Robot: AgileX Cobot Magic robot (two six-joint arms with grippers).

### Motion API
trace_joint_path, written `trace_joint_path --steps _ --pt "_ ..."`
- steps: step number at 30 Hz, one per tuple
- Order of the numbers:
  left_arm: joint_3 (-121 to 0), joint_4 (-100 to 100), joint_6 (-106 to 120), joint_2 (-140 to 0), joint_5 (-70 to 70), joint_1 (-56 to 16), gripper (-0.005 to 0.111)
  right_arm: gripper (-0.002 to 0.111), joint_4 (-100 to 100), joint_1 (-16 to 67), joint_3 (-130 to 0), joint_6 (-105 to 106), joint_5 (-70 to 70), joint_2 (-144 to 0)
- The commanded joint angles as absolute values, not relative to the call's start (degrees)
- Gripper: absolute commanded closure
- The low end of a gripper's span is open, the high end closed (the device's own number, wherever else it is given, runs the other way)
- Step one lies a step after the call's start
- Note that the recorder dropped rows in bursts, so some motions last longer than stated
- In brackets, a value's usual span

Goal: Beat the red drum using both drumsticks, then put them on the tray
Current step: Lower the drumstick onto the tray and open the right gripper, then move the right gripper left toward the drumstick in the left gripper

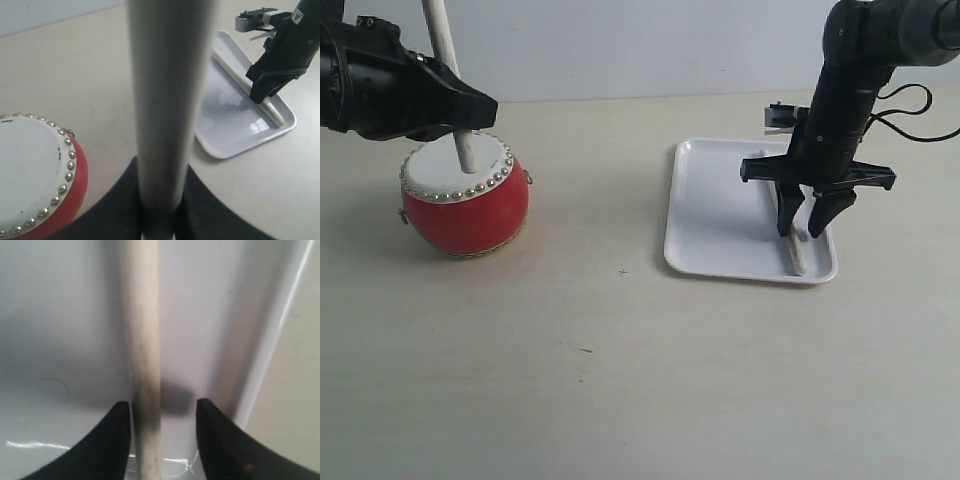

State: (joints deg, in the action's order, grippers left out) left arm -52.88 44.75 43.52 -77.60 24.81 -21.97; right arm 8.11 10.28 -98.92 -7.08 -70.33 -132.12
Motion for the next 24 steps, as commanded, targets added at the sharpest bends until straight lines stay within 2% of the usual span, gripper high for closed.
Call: trace_joint_path --steps 1,9,17,24 --pt "-52.71 45.32 44.14 -77.65 24.67 -22.27 0.107 0.058 7.05 10.06 -98.94 -7.01 -69.96 -131.35" --pt "-52.71 47.85 47.89 -77.65 24.5 -22.27 0.107 0.057 10.46 10.06 -99.56 6.39 -69.96 -120.77" --pt "-52.71 64.11 66.32 -80.37 33.75 -21.72 0.107 0.057 39.14 10.06 -95.12 34.79 -69.96 -111.3" --pt "-52.71 75.33 77.96 -85.2 45.91 -15.42 0.107 0.057 61.45 10.06 -89.7 55.03 -69.96 -109.98"
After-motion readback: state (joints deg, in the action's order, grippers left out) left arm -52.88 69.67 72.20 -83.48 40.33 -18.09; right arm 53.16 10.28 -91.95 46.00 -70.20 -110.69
